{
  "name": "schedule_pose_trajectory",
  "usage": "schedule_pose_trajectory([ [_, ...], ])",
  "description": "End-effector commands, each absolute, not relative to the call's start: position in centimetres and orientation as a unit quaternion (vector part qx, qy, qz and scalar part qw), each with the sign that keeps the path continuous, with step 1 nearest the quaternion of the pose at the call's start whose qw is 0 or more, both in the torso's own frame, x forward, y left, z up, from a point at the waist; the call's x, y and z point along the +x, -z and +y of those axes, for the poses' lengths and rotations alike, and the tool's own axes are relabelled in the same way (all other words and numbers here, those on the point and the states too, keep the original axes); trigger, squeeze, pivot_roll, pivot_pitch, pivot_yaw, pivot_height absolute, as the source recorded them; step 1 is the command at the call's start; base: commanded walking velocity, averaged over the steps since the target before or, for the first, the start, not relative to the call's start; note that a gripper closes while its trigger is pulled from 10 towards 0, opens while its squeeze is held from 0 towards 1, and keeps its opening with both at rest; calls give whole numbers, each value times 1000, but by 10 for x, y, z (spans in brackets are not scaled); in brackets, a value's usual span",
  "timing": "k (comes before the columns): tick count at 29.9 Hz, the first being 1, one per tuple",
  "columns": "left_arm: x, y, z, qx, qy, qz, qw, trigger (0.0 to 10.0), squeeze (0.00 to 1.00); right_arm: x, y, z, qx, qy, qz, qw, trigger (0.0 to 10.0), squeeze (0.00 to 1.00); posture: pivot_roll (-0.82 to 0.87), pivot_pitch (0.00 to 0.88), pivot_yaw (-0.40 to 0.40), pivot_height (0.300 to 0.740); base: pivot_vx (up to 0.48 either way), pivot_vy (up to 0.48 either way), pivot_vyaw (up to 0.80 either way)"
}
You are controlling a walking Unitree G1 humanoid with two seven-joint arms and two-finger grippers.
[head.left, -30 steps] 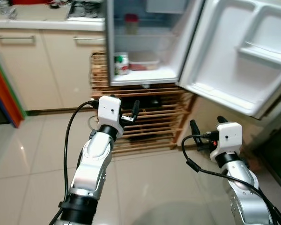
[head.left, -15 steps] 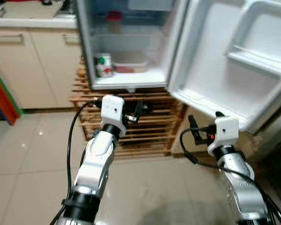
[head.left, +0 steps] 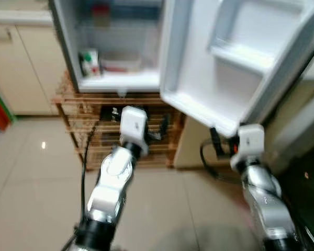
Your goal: Restocking fridge
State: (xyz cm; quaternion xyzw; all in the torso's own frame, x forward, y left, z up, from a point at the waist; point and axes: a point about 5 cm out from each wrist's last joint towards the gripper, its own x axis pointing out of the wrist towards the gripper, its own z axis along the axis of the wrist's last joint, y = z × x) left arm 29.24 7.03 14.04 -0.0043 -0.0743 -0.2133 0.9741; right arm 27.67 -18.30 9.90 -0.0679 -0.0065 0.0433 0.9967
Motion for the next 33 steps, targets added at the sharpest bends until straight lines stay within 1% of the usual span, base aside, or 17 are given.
schedule_pose_trajectory([
  [1,295,-145,74,8,212,-85,974,10000,0,278,-102,-181,-69,-50,-15,996,10000,0,-7,0,-60,740,0,0,0],
  [2,295,-145,74,10,212,-85,973,10000,0,278,-102,-181,-69,-49,-15,996,10000,0,-7,0,-60,740,0,0,0],
  [8,294,-145,76,42,203,-96,974,10000,0,281,-104,-182,-71,-43,-17,996,10000,0,-4,0,-61,740,452,0,0],
  [14,294,-145,75,32,204,-95,974,10000,0,283,-104,-184,-72,-40,-15,996,10000,0,-5,0,-62,740,368,-299,0],
  [26,293,-147,71,42,219,-104,969,10000,0,281,-98,-185,-70,-39,-7,997,10000,0,-9,0,-59,740,0,-459,0],
  [27,293,-149,69,20,225,-105,969,10000,0,280,-98,-185,-70,-39,-6,997,10000,0,-9,0,-59,740,0,0,0],
  [29,293,-148,69,9,223,-100,970,10000,0,279,-96,-186,-71,-38,-3,997,10000,0,-9,0,-60,740,0,0,0],
  [31,295,-146,70,26,218,-90,971,10000,0,278,-92,-189,-75,-33,6,997,10000,0,-9,0,-60,740,0,0,0],
  [33,296,-146,71,26,215,-89,972,10000,0,279,-91,-193,-75,-23,12,997,10000,0,-9,0,-61,740,0,0,0],
])
